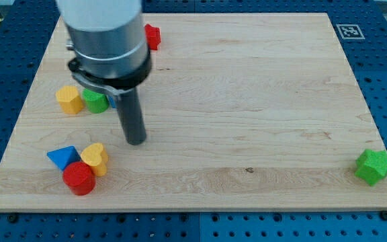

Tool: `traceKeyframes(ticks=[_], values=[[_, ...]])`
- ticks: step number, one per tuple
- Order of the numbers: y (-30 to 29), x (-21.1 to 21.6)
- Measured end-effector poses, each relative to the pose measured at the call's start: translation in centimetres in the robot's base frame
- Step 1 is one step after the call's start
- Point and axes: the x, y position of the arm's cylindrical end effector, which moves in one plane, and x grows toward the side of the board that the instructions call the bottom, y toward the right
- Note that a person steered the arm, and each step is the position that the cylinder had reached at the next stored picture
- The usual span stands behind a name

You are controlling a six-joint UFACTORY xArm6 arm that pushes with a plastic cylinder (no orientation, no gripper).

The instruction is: Push the green circle parallel left to the red star

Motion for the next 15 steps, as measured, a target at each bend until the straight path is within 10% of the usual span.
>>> traceKeyframes(ticks=[7, 15], values=[[-8.4, -10.7], [-2.7, -19.3]])
